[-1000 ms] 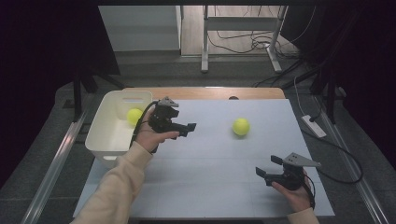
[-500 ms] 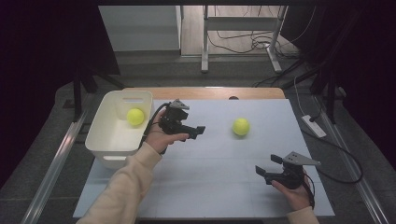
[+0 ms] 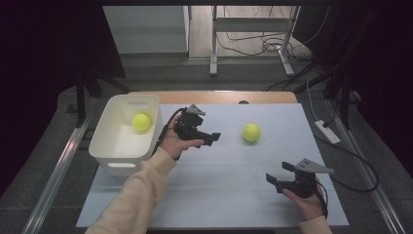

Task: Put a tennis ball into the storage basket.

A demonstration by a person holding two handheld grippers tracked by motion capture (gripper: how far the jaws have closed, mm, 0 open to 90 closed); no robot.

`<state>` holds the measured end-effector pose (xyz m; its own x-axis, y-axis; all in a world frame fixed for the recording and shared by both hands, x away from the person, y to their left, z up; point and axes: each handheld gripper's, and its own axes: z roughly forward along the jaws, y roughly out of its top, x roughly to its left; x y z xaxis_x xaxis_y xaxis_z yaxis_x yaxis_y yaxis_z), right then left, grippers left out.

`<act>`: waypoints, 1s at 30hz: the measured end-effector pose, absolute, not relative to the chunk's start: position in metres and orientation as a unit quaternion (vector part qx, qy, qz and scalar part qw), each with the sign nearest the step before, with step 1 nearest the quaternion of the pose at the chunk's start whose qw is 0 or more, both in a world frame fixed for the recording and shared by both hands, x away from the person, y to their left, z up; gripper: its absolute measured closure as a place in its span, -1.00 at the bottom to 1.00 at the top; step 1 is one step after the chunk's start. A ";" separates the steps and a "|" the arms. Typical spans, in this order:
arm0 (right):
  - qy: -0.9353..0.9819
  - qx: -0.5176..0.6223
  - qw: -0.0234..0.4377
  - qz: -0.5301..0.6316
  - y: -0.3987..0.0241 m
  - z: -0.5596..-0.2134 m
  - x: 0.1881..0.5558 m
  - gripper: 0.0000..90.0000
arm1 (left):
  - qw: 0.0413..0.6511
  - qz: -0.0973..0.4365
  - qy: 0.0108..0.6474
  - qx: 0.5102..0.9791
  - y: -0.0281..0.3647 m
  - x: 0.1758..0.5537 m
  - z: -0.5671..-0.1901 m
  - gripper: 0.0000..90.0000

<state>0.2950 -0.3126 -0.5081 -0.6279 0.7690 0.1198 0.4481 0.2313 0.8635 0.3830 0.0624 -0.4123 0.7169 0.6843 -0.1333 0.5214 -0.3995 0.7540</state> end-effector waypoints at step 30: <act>0.778 0.381 0.162 0.472 -0.308 -0.511 0.296 -0.69 | 0.404 0.073 0.355 0.840 0.018 0.411 -0.449 -0.74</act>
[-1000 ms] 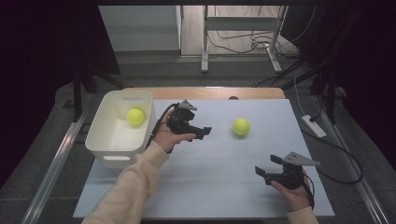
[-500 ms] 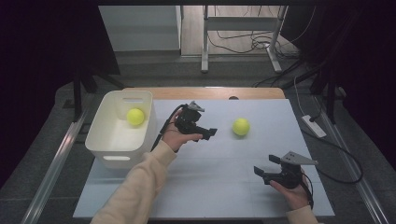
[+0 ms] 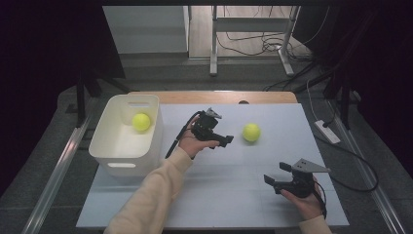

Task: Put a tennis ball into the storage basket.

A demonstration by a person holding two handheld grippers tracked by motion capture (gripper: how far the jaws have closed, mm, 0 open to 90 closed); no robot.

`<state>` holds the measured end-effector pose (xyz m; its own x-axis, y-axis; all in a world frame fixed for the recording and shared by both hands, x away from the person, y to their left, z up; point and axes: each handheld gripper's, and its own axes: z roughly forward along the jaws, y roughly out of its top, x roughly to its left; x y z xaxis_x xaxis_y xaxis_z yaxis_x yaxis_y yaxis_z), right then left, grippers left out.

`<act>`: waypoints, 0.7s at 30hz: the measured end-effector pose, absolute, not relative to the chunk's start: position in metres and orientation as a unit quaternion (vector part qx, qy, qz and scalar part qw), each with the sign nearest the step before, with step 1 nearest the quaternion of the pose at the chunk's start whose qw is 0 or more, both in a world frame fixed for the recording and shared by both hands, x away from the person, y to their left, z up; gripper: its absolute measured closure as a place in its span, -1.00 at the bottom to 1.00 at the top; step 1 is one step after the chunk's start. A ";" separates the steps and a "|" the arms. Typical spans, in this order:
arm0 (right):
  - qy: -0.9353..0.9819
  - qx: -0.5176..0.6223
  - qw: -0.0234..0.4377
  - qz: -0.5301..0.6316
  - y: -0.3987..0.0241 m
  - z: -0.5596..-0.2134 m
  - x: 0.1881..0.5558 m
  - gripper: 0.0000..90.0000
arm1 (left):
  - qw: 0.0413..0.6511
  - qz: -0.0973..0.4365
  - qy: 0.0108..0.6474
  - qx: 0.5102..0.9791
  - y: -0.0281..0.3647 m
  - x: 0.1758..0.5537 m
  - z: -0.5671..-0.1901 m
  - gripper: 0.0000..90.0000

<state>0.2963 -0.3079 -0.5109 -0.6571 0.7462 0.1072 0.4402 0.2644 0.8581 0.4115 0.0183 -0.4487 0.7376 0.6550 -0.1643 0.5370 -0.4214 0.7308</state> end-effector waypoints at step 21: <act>0.773 0.384 0.156 0.481 -0.307 -0.509 0.295 -0.69 | 0.395 0.075 0.340 0.850 -0.012 0.427 -0.455 -0.75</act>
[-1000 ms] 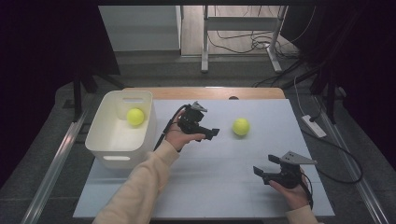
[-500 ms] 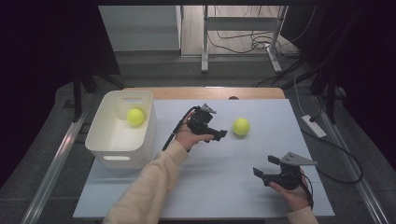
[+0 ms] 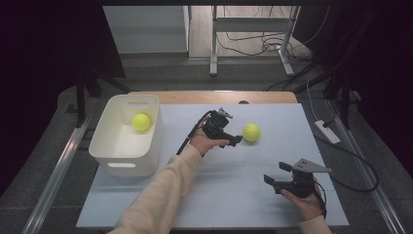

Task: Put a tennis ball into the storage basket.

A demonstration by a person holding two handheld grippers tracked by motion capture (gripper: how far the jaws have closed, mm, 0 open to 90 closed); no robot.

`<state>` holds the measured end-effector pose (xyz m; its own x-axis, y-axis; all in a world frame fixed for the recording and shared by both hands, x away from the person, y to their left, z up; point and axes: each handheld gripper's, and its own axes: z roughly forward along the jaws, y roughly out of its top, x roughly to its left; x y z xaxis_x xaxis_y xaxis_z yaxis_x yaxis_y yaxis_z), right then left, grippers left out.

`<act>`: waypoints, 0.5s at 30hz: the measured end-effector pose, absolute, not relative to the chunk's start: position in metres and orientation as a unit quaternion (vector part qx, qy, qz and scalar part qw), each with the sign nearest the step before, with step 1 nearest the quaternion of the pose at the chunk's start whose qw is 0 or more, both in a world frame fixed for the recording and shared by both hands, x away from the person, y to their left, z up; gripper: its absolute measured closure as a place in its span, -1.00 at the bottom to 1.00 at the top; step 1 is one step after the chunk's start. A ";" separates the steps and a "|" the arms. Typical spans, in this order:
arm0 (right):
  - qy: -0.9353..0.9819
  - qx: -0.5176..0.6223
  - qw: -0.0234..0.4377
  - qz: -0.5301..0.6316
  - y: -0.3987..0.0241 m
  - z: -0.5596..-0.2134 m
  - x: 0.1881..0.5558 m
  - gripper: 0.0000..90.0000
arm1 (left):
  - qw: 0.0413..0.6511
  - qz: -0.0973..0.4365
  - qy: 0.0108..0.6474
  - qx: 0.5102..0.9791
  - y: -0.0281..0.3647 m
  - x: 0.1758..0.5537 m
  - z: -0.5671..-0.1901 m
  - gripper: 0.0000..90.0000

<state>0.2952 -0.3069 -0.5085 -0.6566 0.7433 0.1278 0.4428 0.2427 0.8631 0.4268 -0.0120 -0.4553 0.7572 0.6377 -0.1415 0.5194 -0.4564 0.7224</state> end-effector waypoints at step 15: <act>0.772 0.386 0.152 0.483 -0.307 -0.510 0.300 -0.69 | 0.396 0.073 0.340 0.850 -0.023 0.440 -0.461 -0.74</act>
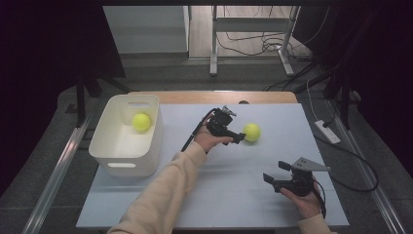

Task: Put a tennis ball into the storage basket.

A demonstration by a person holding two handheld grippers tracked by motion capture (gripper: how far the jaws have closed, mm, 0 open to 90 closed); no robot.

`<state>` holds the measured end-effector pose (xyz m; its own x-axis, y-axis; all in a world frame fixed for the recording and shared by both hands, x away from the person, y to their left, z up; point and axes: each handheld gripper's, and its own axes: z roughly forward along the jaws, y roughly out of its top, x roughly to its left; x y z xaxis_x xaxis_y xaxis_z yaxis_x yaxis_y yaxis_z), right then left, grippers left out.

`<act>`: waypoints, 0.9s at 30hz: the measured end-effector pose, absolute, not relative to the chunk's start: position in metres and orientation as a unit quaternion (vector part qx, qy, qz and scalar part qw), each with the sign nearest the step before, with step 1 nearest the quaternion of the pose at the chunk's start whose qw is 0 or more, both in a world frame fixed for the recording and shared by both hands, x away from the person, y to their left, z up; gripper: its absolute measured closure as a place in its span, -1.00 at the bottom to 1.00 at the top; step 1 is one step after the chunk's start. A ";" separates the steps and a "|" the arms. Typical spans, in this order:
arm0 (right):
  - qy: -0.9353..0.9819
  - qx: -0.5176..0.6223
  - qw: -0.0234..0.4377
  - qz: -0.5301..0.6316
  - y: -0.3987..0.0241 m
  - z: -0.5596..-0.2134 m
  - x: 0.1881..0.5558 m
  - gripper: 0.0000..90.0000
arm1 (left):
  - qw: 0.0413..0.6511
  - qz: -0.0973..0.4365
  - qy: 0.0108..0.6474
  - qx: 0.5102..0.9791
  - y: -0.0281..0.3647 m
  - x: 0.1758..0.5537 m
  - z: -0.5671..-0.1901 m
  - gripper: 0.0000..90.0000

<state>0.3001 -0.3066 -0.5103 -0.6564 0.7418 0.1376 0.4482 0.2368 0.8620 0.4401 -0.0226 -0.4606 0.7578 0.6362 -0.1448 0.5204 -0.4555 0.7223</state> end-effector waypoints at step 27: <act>0.774 0.388 0.153 0.476 -0.306 -0.511 0.296 -0.69 | 0.384 0.069 0.337 0.857 -0.042 0.453 -0.469 -0.75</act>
